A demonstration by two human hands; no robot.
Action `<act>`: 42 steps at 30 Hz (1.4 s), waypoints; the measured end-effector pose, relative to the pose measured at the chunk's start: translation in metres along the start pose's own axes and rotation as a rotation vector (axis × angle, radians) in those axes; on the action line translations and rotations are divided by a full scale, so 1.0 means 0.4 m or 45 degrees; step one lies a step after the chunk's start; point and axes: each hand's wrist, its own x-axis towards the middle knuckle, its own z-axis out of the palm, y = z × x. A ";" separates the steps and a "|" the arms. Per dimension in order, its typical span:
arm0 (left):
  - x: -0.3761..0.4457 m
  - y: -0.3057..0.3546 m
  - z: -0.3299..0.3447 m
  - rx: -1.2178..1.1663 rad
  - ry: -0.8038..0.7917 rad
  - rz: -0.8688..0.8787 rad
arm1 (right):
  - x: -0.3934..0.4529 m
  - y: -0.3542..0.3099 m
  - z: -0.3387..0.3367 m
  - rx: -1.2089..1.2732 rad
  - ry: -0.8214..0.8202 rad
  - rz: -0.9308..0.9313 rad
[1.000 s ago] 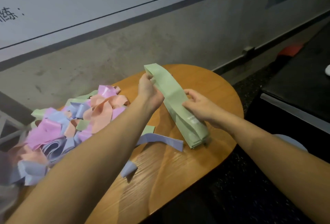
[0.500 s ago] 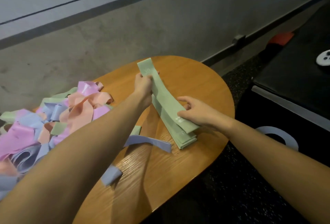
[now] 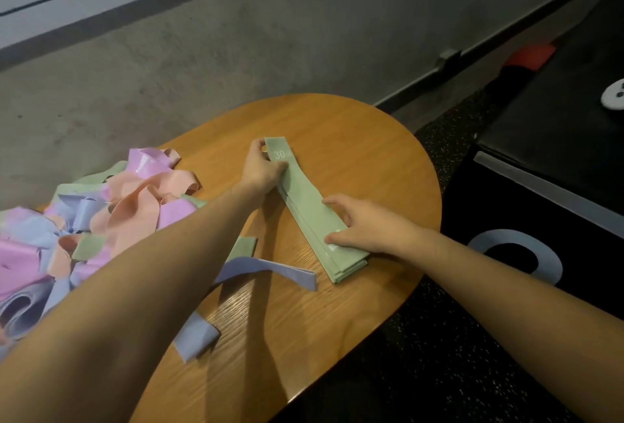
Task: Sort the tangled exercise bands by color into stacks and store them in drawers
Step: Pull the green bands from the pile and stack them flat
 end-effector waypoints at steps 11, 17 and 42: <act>0.036 -0.034 -0.025 0.470 0.065 0.054 | -0.004 0.010 0.004 -0.264 -0.030 -0.022; -0.007 -0.027 -0.079 0.451 0.068 0.204 | -0.007 -0.015 -0.005 -0.219 0.153 -0.024; -0.303 -0.299 -0.578 0.725 0.312 0.526 | 0.075 -0.435 0.184 -0.192 0.161 -0.514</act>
